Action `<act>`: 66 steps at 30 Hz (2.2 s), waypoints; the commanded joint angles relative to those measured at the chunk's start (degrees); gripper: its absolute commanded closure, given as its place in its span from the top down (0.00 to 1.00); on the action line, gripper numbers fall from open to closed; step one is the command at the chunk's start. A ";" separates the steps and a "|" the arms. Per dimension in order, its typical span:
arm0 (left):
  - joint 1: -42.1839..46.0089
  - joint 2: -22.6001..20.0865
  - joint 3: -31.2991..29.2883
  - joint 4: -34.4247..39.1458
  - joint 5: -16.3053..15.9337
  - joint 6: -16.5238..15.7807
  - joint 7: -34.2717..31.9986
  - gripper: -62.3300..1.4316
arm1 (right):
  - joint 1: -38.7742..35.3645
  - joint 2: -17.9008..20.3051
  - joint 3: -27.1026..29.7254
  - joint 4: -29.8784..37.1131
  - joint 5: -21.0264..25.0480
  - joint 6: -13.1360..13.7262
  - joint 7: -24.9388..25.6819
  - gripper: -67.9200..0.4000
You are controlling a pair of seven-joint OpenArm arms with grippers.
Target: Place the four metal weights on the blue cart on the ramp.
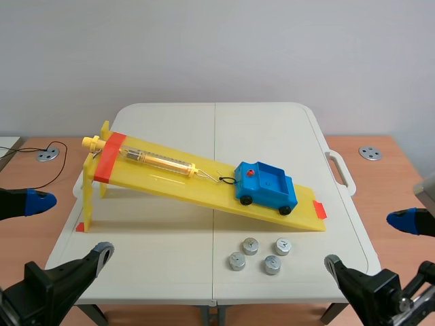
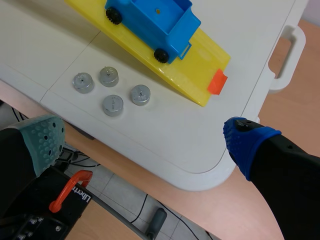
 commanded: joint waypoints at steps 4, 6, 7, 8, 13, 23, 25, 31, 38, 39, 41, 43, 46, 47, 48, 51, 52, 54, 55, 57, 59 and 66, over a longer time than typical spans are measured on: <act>1.57 -0.79 -0.85 4.31 -4.81 -0.98 -8.66 1.00 | 0.52 2.62 2.03 3.23 1.27 -1.49 7.26 0.97; 1.57 -0.79 -0.85 4.31 -4.79 -0.98 -7.15 1.00 | 0.61 2.62 2.03 3.23 0.66 -1.49 7.26 0.97; 1.55 -0.79 -0.85 4.31 -4.79 -0.98 -5.95 1.00 | 0.68 2.62 2.03 3.23 0.28 -1.51 7.23 0.97; 1.55 -0.79 -0.85 4.31 -4.79 -0.98 -5.11 1.00 | 0.72 2.62 2.03 3.23 0.17 -1.49 7.28 0.97; 1.33 -0.76 -0.85 4.31 -4.79 -0.98 -2.40 1.00 | 1.51 2.62 2.01 3.23 0.17 -1.33 6.69 0.97; -0.13 1.46 -0.85 4.31 -3.76 -0.98 1.68 0.86 | 5.20 -0.31 1.97 3.21 0.22 0.35 0.13 0.97; -0.70 2.51 -0.85 4.31 -3.72 -0.98 2.36 0.67 | 6.16 -1.38 1.90 3.21 0.22 1.11 -0.68 0.97; -0.68 4.59 -0.85 4.31 -3.72 -0.98 3.30 0.34 | 9.14 -3.30 -1.09 3.19 0.39 1.62 -5.01 0.97; -0.68 4.94 -0.85 4.26 -3.72 -0.98 6.69 0.07 | 13.18 -7.41 -5.29 3.19 -2.89 1.57 -8.70 0.82; -0.68 4.94 -0.85 4.26 -3.72 -0.98 7.32 0.07 | 13.70 -7.89 -5.81 3.10 -3.50 1.57 -8.70 0.78; -0.70 4.94 -0.85 4.24 -3.72 -0.96 7.61 0.07 | 14.58 -8.52 -7.15 2.71 -4.13 2.01 -8.63 0.72; -0.70 4.94 -0.85 4.24 -3.74 -0.96 7.61 0.07 | 15.54 -9.11 -8.63 1.95 -4.28 2.08 -8.61 0.70; -0.70 4.94 -0.85 4.20 -3.74 -0.98 7.61 0.07 | 17.31 -10.21 -10.93 0.11 -3.91 2.21 -8.61 0.65; -0.70 4.94 -0.85 4.20 -3.76 -0.98 7.61 0.07 | 17.99 -10.60 -11.69 -0.70 -3.91 2.21 -8.74 0.63; -0.70 4.94 -0.85 4.20 -3.76 -0.98 7.61 0.07 | 18.71 -11.02 -12.41 -1.57 -3.98 2.21 -9.27 0.62; -0.70 4.94 -0.85 4.20 -3.76 -0.98 7.61 0.07 | 20.55 -12.79 -14.16 -3.80 -5.88 2.19 -9.99 0.59; -0.70 4.94 -0.85 4.20 -3.76 -0.98 7.61 0.07 | 21.00 -13.33 -14.62 -4.50 -6.67 2.14 -9.90 0.58; -0.70 4.96 -0.85 4.20 -3.76 -0.98 7.61 0.07 | 21.94 -14.36 -15.50 -5.66 -7.30 2.08 -9.86 0.58; -0.70 4.96 -0.85 4.20 -3.76 -0.98 7.61 0.07 | 22.56 -14.82 -15.96 -6.16 -7.67 1.95 -9.92 0.58; -0.70 4.96 -0.85 4.20 -3.76 -0.98 7.61 0.07 | 23.52 -15.74 -16.96 -7.28 -9.22 1.92 -9.73 0.58; -0.70 4.96 -0.85 4.20 -3.76 -0.98 7.61 0.07 | 24.50 -16.55 -18.10 -8.61 -10.32 1.11 -9.68 0.58; -0.70 5.09 -0.85 4.20 -3.76 -0.98 7.61 0.07 | 27.58 -17.53 -22.69 -13.22 -14.67 -3.15 -7.28 0.58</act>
